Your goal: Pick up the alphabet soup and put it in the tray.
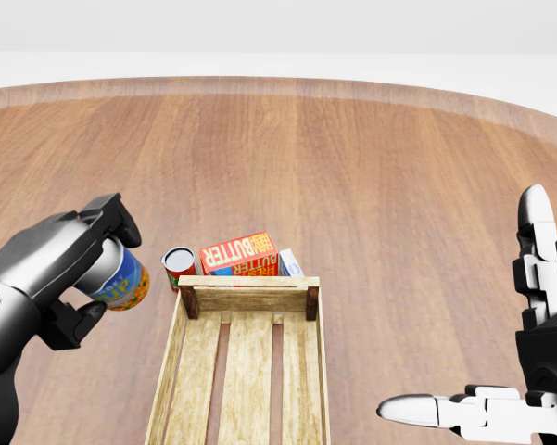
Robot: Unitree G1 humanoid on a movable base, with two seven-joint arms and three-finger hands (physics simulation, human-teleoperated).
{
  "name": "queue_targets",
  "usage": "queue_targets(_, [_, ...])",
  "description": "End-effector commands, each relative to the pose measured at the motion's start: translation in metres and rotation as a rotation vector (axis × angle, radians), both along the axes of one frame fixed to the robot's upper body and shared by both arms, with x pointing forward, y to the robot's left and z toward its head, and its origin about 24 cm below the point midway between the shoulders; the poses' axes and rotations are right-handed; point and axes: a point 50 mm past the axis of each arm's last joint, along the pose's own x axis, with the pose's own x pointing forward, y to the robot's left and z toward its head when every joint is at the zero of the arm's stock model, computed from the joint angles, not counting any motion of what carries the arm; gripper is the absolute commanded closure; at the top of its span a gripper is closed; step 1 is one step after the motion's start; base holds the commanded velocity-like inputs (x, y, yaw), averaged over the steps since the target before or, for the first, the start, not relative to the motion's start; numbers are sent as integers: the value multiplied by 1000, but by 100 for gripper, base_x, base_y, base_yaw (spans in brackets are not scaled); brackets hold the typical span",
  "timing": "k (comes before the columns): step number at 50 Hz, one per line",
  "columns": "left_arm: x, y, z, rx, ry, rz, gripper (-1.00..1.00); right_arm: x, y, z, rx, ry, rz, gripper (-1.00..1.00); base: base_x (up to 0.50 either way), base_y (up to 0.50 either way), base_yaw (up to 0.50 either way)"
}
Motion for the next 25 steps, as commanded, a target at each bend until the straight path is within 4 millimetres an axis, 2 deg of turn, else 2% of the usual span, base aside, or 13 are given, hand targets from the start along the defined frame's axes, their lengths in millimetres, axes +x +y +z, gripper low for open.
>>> queue_targets(1, [-35, -27, 41, 76, -248, -20, 100, 1, 1, 0, 2, 0, 1, -100, 0, 0, 0])
queue_targets(9, [-46, -54, 40, 61, -277, -61, 100, -1, -1, 1, 3, -5, -2, -100, 0, 0, 0])
queue_targets(13, [-46, -54, 40, 60, -277, -59, 100, -1, -1, 1, 2, -5, -2, -100, 0, 0, 0])
queue_targets(14, [-53, -69, 40, 33, -286, -117, 100, -3, -1, 2, 3, -11, -5, -100, 0, 0, 0])
queue_targets(18, [-54, -81, 27, 32, -233, -132, 100, -3, -2, 3, 4, -14, -5, -100, 0, 0, 0])
queue_targets(25, [-55, -91, 9, 55, -154, -143, 100, -4, -2, 4, 5, -18, -8, -100, 0, 0, 0])
